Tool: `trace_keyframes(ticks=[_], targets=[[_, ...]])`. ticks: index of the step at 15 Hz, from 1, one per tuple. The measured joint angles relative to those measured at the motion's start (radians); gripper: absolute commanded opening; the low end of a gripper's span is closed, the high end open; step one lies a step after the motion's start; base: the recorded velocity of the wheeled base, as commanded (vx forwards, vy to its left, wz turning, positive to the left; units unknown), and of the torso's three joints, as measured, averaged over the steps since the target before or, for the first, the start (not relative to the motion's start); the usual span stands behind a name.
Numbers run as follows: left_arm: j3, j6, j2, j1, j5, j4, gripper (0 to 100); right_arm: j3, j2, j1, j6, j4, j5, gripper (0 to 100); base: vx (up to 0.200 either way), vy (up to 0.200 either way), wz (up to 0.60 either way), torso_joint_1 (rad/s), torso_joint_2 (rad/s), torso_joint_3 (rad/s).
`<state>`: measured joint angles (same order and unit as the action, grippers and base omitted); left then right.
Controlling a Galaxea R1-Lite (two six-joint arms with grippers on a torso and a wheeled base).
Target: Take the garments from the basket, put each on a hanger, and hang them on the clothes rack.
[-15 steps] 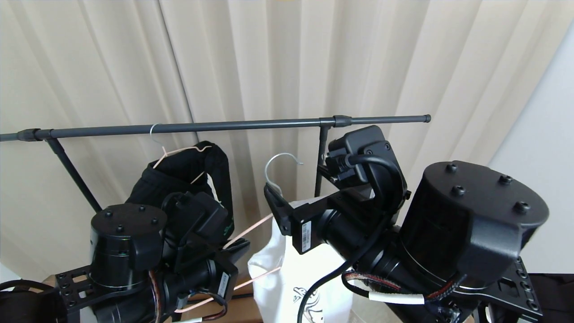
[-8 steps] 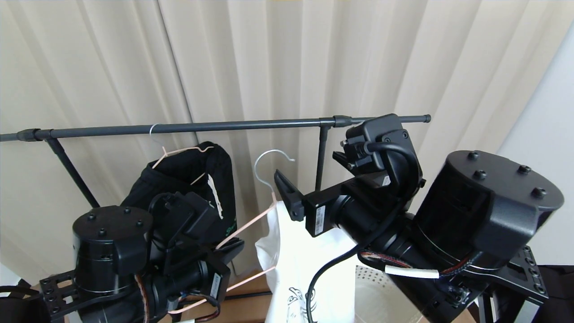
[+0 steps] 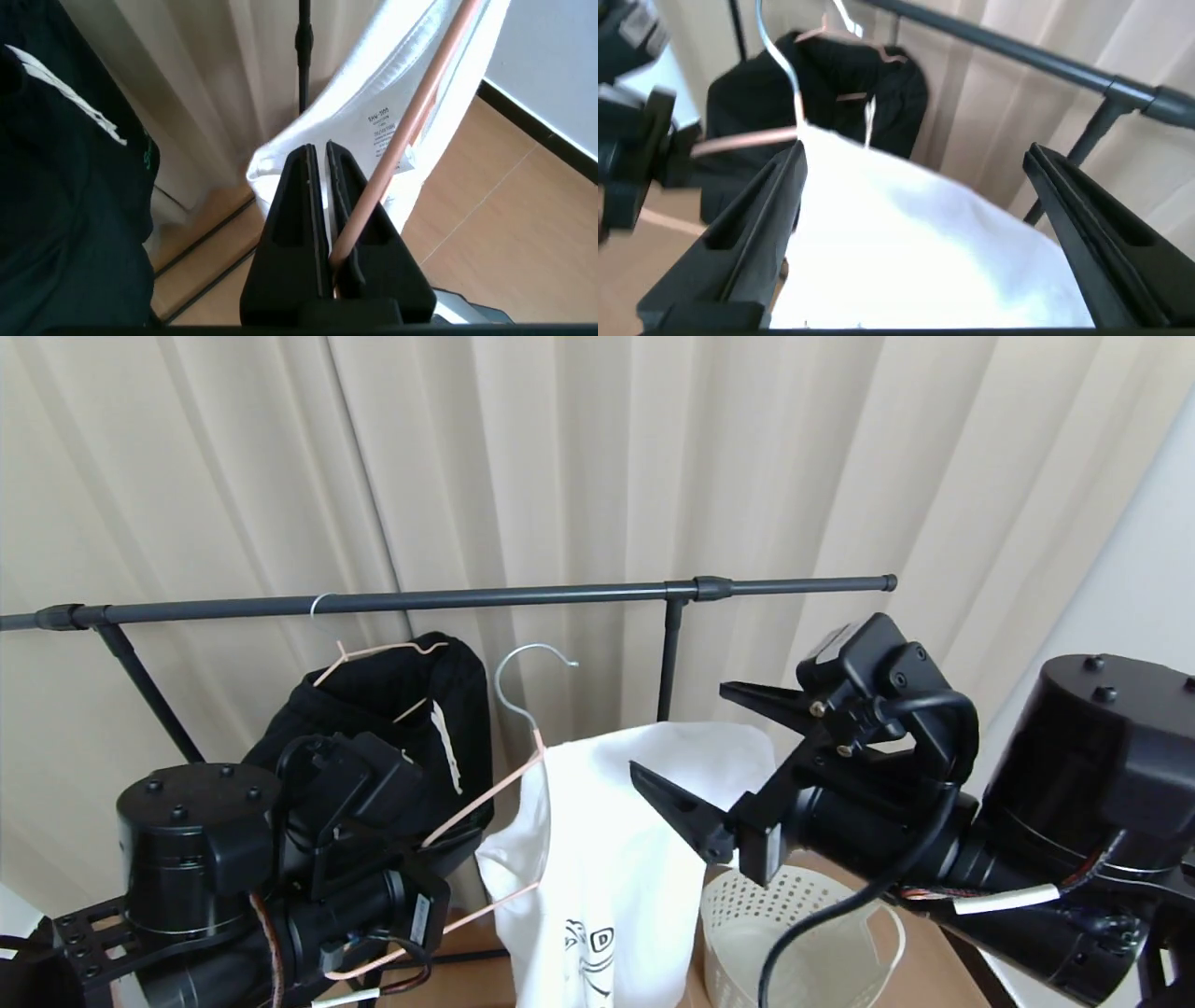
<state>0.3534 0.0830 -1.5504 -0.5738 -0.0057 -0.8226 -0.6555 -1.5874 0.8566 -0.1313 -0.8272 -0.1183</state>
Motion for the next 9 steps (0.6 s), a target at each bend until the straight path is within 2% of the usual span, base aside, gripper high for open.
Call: trace_keyframes(ticks=[2,3,5,6,9], targets=[[-0.036,0.02,0.0,0.004,-0.02,-0.051,0,-0.029,0.07,-0.039,-0.024,0.216,0.131,100,0.0,0.0,0.0,0.0,0.0,0.0],[-0.057,0.034,0.0,0.005,-0.044,-0.065,0,-0.061,0.103,-0.076,-0.057,0.384,0.22,100,0.0,0.0,0.0,0.0,0.0,0.0],[-0.09,0.077,0.0,0.007,-0.08,-0.066,0,-0.176,0.148,-0.165,-0.149,0.679,0.408,100,0.0,0.0,0.0,0.0,0.0,0.0],[-0.105,0.101,0.0,0.007,-0.097,-0.074,0,-0.248,0.161,-0.206,-0.214,0.815,0.476,100,0.0,0.0,0.0,0.0,0.0,0.0],[-0.128,0.116,0.001,0.002,-0.11,-0.09,0,-0.461,0.139,-0.263,-0.426,1.169,0.58,100,0.0,0.0,0.0,0.0,0.0,0.0]])
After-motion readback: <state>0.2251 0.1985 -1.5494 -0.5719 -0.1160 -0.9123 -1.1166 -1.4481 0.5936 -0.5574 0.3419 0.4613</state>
